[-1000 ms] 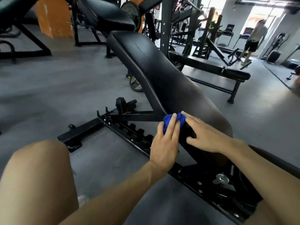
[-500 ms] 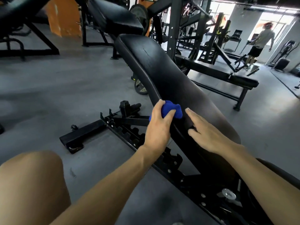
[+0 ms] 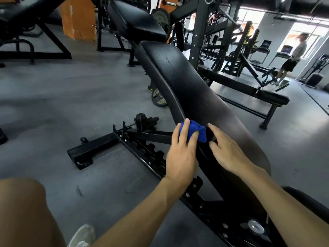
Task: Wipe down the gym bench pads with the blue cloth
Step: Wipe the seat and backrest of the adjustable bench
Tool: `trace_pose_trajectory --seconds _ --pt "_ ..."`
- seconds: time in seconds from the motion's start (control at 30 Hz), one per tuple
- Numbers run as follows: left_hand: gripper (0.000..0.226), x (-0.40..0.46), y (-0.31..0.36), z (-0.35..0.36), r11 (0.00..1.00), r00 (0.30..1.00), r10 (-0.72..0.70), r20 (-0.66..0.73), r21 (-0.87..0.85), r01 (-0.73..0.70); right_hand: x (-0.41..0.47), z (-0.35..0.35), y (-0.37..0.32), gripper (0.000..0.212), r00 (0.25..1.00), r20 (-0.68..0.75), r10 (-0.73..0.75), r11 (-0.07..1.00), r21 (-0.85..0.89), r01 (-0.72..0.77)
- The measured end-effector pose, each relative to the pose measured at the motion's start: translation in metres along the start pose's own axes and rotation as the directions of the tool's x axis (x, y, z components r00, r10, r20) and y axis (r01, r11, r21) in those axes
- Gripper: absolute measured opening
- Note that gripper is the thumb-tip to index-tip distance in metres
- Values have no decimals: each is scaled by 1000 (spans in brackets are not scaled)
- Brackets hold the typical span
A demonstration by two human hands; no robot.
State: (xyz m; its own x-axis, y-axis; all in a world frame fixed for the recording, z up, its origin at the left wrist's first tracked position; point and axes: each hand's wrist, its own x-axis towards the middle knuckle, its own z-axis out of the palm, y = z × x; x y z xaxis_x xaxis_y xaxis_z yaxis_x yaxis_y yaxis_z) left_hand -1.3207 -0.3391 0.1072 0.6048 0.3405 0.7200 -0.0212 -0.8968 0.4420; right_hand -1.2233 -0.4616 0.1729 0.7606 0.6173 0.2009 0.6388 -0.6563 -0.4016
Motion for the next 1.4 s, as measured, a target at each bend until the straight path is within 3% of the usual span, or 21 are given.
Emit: trace_pose_trajectory --seconds 0.1,0.27,0.47,0.57,0.67,0.93,1.1,1.2,1.3,1.4 --pt "28 -17 10 13 994 996 51 -76 -88 -58 2 2 -2 61 1000 -10 1 1000 7 -1" --pt "16 6 1 8 960 987 -135 -90 -258 108 5 1 -7 61 1000 -17 15 1000 1 -15" --pt "46 24 -22 -19 950 960 -229 -164 -253 183 10 -1 -16 62 1000 -2 12 1000 19 -12" --pt "52 33 -30 -20 969 968 -149 -204 -227 101 13 0 -20 61 1000 -9 19 999 26 -19" --pt "47 20 -25 -7 992 988 -12 -152 -124 -7 17 2 -23 60 999 -25 25 1000 18 -25" --pt "91 -22 2 14 994 995 -24 -92 -111 14 19 8 -23 52 999 -45 -31 1000 -1 31" --pt "76 4 -5 11 980 993 -69 -98 -195 49 24 0 -21 51 992 -9 -129 992 -17 128" --pt "61 45 -18 7 962 982 -166 -93 -235 140 28 -4 -25 52 990 54 -127 990 -49 130" --pt "46 77 -28 2 932 953 -273 -128 -280 229 30 -8 -30 60 984 138 -110 990 -69 120" --pt "43 60 -26 -3 928 961 -240 -134 -323 187 32 -8 -32 75 971 180 -159 983 -65 173"
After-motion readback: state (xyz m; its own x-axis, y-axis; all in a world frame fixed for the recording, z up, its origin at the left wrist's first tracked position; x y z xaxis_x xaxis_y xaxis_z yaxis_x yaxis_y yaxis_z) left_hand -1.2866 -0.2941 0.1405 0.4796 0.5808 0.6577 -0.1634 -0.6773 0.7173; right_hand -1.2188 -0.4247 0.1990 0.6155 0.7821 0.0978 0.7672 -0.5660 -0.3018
